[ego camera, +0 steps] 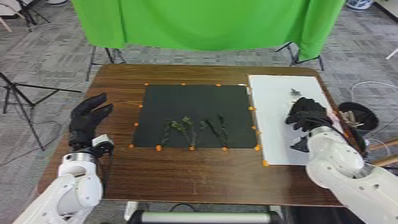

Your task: Arrange flowers

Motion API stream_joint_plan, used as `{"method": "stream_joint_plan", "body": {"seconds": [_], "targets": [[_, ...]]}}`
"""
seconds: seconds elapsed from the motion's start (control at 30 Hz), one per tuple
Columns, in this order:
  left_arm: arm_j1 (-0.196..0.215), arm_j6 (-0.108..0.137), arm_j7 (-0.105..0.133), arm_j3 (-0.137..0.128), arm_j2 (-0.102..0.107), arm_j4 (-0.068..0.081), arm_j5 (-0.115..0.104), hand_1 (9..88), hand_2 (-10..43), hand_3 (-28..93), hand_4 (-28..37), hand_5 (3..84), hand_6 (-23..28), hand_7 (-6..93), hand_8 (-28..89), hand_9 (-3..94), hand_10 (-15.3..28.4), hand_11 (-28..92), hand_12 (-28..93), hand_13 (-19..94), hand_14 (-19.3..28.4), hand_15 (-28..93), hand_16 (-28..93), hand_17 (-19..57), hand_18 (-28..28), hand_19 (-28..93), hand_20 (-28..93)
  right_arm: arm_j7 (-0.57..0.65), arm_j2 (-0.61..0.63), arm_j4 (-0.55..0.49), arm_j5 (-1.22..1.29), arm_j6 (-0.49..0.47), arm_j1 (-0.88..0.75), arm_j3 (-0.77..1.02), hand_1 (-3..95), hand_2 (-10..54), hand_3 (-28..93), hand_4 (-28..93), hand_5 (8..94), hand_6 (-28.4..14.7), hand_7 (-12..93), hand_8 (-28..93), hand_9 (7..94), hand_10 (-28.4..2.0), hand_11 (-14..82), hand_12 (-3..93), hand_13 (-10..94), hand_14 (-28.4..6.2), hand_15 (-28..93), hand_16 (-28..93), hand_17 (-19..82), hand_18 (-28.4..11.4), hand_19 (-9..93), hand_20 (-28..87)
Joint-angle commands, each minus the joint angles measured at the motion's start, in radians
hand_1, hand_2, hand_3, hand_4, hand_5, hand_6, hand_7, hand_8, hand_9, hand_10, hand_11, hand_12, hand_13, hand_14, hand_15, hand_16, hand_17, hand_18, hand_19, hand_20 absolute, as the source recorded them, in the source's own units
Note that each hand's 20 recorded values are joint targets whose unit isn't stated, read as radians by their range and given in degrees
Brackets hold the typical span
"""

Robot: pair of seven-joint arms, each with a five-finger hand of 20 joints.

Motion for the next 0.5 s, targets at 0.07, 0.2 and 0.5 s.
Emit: {"method": "stream_joint_plan", "body": {"seconds": [0.07, 0.2, 0.5], "targets": [[0.016, -0.004, -0.004, -0.015, 0.005, -0.011, -0.003, 55.1, -4.3, 71, -4.2, 49.1, -0.2, 30.5, -12, 37.0, 10.2, 27, 13, 40, 13.7, 31, -1, 19.5, 12.5, 23, 29, -0.048, 0.002, 0.005, -0.019, 0.090, 0.010, -0.009, 63.1, -9.5, 58, -21, 79.5, 1.2, 21, 5, 87.5, -11.3, 4.8, 30.0, 91, -2.8, 61, 28, 65, -12.9, 93, 52], [0.039, 0.007, 0.004, -0.049, 0.036, -0.024, -0.018, 54.0, -4.8, 71, -3.9, 49.2, -0.1, 30.4, -12, 37.0, 10.2, 27, 13, 40, 13.8, 31, -1, 19.5, 12.5, 23, 29, -0.069, 0.014, -0.013, -0.029, 0.104, 0.078, -0.032, 63.0, -9.5, 58, -21, 80.3, 1.3, 21, 5, 88.6, -11.3, 4.5, 30.4, 92, -2.6, 61, 28, 66, -12.9, 93, 53], [0.125, 0.009, 0.013, -0.130, 0.083, -0.070, -0.035, 43.5, -8.8, 72, -6.6, 48.9, -0.1, 28.7, -12, 37.7, 10.5, 26, 14, 39, 14.6, 29, 0, 14.0, 15.1, 20, 26, -0.165, 0.030, -0.081, 0.047, 0.056, 0.398, -0.223, 62.8, -9.5, 59, -21, 81.2, 1.4, 20, 5, 88.8, -11.2, 3.8, 30.7, 92, -1.9, 61, 29, 66, -12.3, 93, 55]]}}
